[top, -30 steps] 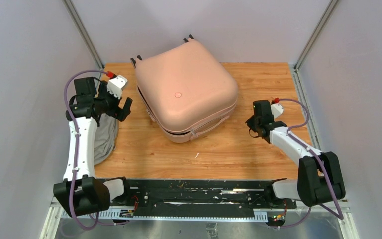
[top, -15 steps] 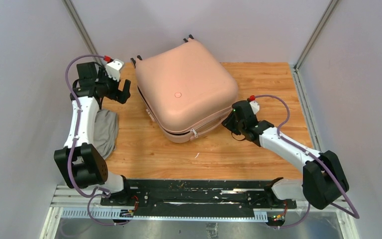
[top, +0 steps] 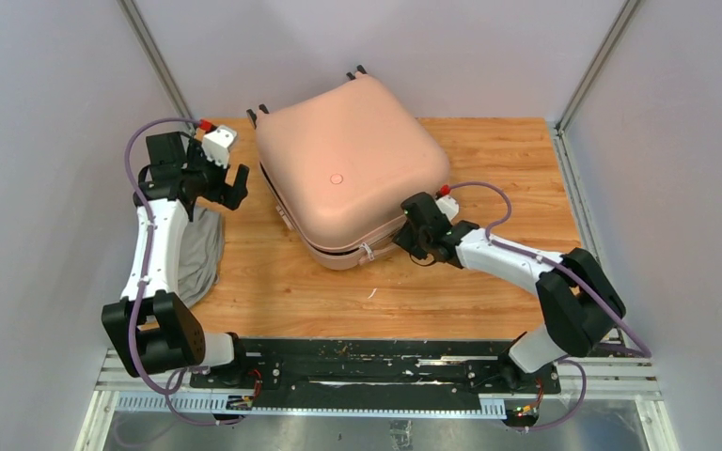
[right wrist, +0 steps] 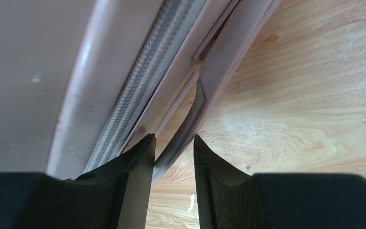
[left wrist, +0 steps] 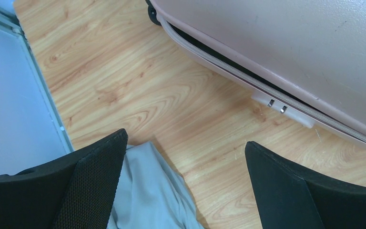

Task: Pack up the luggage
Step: Zip the luggage at the center of the board.

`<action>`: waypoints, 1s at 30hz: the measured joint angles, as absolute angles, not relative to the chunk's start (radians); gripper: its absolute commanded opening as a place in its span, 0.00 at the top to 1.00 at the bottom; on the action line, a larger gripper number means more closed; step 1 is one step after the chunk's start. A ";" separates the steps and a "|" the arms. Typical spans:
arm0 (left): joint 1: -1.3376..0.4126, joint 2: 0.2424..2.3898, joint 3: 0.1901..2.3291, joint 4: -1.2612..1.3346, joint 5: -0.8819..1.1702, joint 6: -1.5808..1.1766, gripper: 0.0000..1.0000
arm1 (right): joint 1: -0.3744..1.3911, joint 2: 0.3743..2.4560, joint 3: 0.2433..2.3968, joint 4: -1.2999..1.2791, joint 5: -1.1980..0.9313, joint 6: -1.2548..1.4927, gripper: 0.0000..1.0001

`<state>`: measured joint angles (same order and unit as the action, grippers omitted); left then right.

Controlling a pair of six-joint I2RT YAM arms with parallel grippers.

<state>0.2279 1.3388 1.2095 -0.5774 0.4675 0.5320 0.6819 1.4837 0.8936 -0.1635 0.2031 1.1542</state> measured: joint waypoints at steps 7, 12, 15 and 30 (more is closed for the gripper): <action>0.228 1.313 1.209 -0.578 0.467 0.548 0.00 | 0.696 1.520 0.899 -0.173 0.200 1.225 0.98; 0.228 1.304 1.209 -0.583 0.467 0.564 0.00 | 0.692 1.494 0.865 -0.155 0.198 1.268 1.00; 0.228 1.295 1.209 -0.598 0.466 0.588 0.00 | 0.666 1.456 0.805 -0.094 0.172 1.267 1.00; 0.234 1.247 1.214 -0.715 0.545 0.773 0.00 | 0.184 1.461 0.858 -0.153 0.096 0.902 1.00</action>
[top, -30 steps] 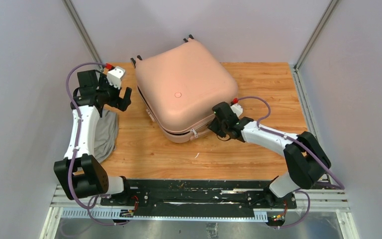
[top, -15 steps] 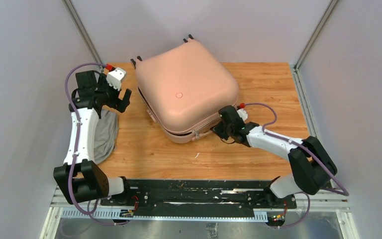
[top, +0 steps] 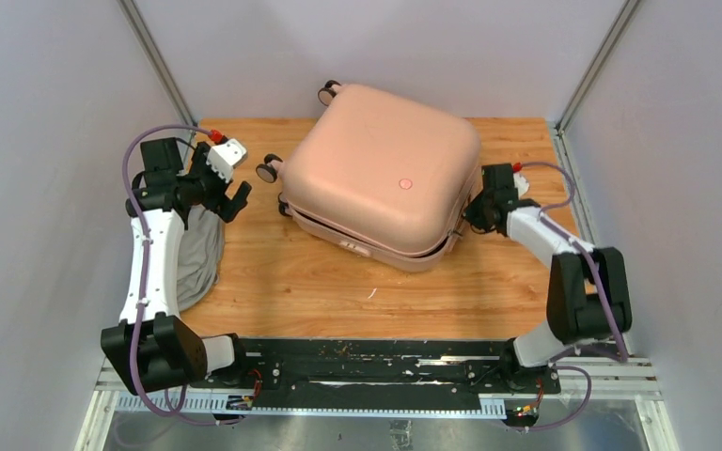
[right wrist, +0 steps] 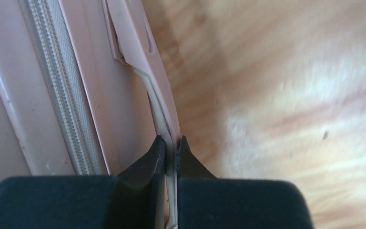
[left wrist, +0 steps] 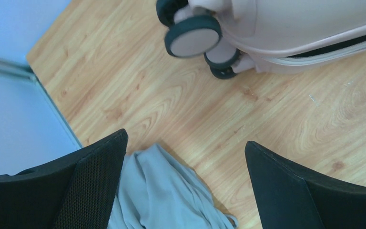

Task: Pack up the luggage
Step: Zip the luggage at the center of the board.

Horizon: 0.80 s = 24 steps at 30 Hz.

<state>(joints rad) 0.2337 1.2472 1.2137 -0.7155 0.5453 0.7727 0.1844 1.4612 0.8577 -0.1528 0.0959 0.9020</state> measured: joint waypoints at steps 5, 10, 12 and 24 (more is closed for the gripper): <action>0.197 1.256 1.222 -0.728 0.601 0.894 0.00 | 0.105 1.709 1.175 -0.267 0.017 0.708 0.90; 0.085 1.348 1.299 -0.743 0.587 1.031 0.00 | 0.083 1.784 1.273 -0.274 -0.061 0.596 0.69; 0.062 1.400 1.350 -0.757 0.582 1.082 0.00 | 0.080 1.776 1.273 -0.277 -0.089 0.572 0.68; -0.054 1.604 1.488 -0.842 0.507 1.306 0.00 | 0.049 1.752 1.272 -0.273 -0.249 0.470 0.62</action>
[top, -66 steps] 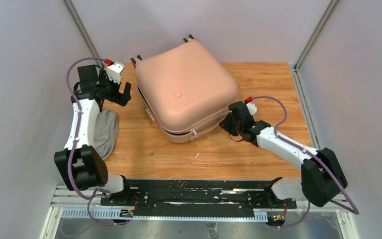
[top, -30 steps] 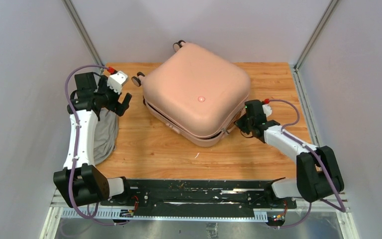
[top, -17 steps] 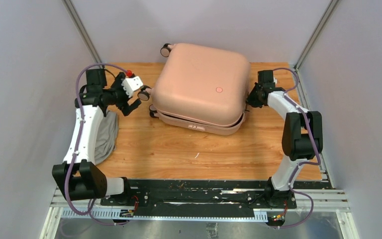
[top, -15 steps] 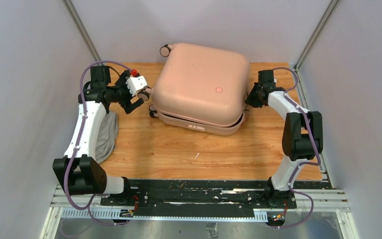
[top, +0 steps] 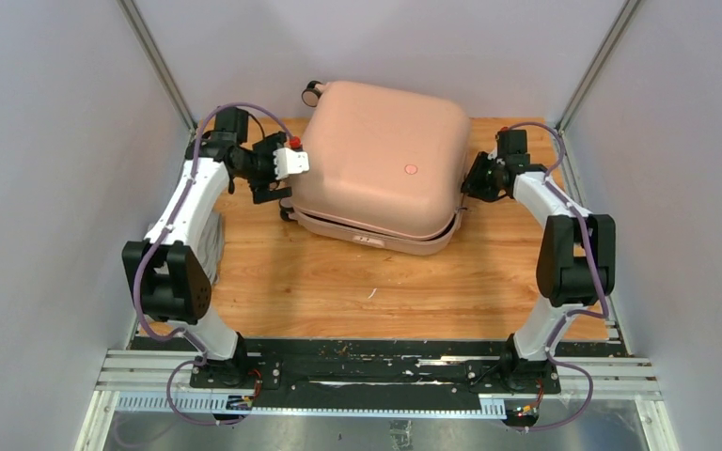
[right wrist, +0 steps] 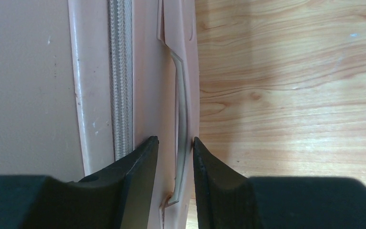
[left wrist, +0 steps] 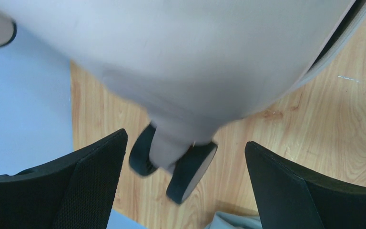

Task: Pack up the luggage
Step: Zip the luggage at the center of the board.

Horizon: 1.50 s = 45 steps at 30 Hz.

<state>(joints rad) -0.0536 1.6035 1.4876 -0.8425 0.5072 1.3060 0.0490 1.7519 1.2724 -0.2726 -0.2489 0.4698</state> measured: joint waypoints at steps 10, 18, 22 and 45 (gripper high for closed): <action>-0.082 1.672 1.543 -0.866 0.387 1.375 0.15 | 0.116 1.835 1.317 -0.272 -0.367 0.442 0.61; -0.025 1.598 1.496 -0.889 0.332 1.459 0.27 | 0.193 1.882 1.397 -0.316 -0.376 0.418 0.55; 0.039 1.532 1.488 -0.955 0.376 1.511 0.20 | 0.229 1.877 1.418 -0.321 -0.378 0.402 0.45; 0.184 1.736 1.707 -1.106 0.494 1.515 0.00 | 0.135 1.555 0.951 0.054 -0.785 0.253 0.25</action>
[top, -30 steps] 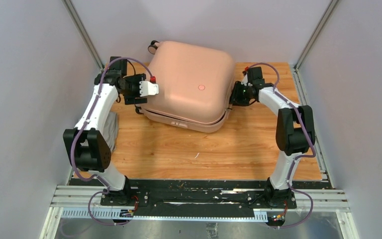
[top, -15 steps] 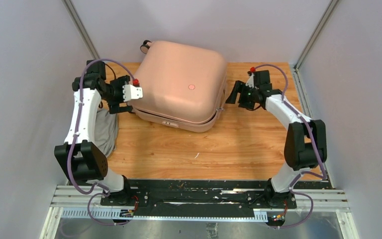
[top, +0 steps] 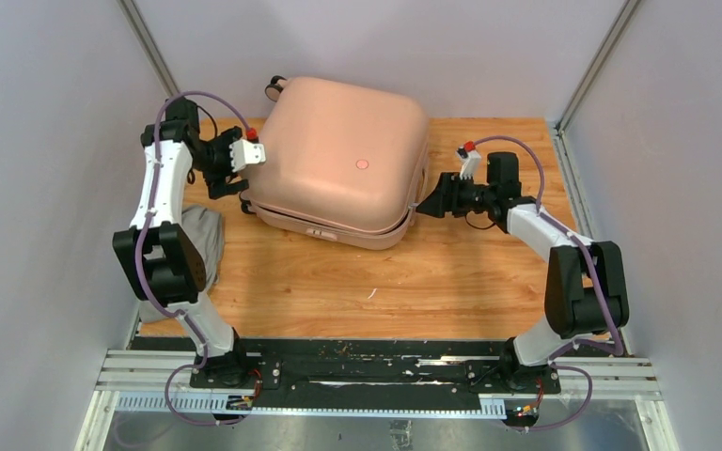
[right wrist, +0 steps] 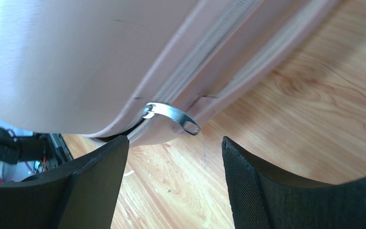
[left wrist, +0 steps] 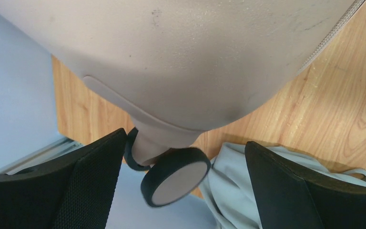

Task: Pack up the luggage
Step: Zip the luggage at the center of the board.

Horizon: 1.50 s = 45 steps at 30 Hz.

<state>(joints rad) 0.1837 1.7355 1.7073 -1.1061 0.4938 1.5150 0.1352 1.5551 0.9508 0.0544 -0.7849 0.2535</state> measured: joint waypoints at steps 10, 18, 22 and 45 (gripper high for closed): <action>0.167 1.796 1.723 -1.105 0.486 1.544 0.30 | 0.136 1.605 1.039 0.040 -0.966 0.068 0.25; 0.157 1.801 1.735 -1.090 0.496 1.549 0.56 | 0.158 1.681 1.079 -0.028 -0.994 -0.021 0.27; 0.157 1.801 1.735 -1.090 0.496 1.549 0.64 | 0.175 1.697 1.079 -0.034 -1.008 -0.045 0.28; 0.154 1.797 1.763 -1.130 0.493 1.507 1.00 | 0.177 1.735 1.118 -0.098 -1.106 -0.095 0.92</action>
